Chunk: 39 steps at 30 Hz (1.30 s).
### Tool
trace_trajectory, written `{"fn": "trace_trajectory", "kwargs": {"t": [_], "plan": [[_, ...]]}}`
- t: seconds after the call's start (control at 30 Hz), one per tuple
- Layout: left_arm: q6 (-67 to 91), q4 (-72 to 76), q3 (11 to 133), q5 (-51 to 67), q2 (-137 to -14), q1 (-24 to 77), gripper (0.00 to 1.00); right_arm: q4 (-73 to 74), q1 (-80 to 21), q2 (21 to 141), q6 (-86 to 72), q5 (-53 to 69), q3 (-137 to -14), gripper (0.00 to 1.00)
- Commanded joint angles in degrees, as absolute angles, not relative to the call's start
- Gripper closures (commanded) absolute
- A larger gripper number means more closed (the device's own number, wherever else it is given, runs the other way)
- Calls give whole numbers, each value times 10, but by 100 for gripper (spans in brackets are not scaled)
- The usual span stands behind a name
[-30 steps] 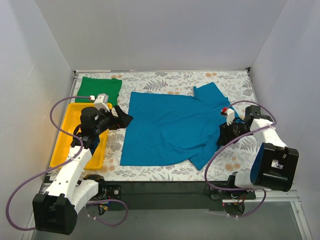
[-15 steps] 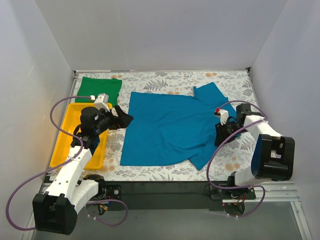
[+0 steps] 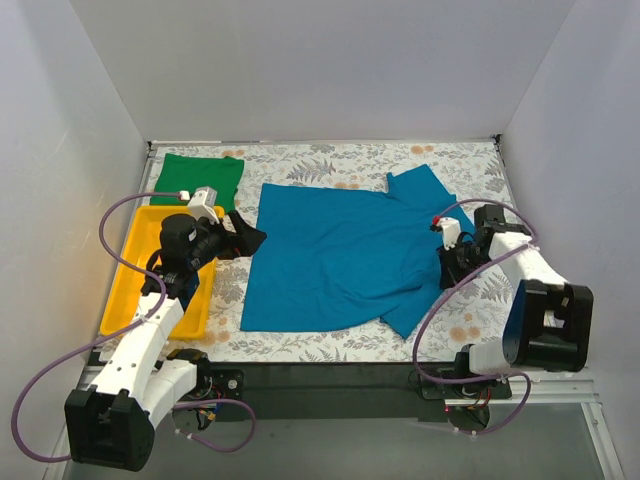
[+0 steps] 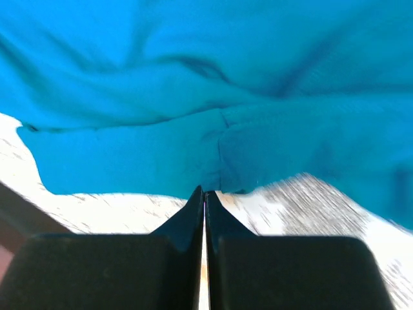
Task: Fold and stack the t-shirts
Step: Flatten the tshirt out
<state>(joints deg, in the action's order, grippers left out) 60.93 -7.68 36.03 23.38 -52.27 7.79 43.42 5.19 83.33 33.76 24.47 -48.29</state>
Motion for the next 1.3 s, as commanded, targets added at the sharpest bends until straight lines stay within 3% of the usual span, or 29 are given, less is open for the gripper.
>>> {"fn": "trace_trajectory", "kwargs": {"t": [0.0, 0.23, 0.47, 0.5, 0.53, 0.57, 0.63, 0.83, 1.0, 1.27], "plan": [[606, -71, 360, 236, -507, 80, 16, 496, 53, 735, 400, 154, -520, 99], [606, -69, 359, 241, -505, 80, 16, 556, 57, 598, 505, -41, -447, 99], [606, -69, 359, 244, -505, 80, 16, 553, 76, 523, 518, -134, -400, 96], [607, -69, 359, 244, -504, 80, 16, 553, 80, 517, 517, -141, -395, 86], [607, -69, 359, 245, -502, 80, 16, 553, 84, 515, 515, -147, -386, 62], [606, -68, 359, 244, -502, 80, 16, 550, 96, 512, 515, -144, -382, 45], [607, -68, 359, 246, -501, 80, 16, 548, 103, 506, 510, -133, -388, 32], [610, -64, 359, 258, -505, 80, 16, 548, 113, 533, 459, 22, -460, 31], [611, -65, 359, 265, -509, 80, 16, 478, 119, 666, 351, 103, -511, 34], [608, -65, 360, 270, -512, 80, 16, 371, 141, 793, 246, 98, -549, 38]]}}
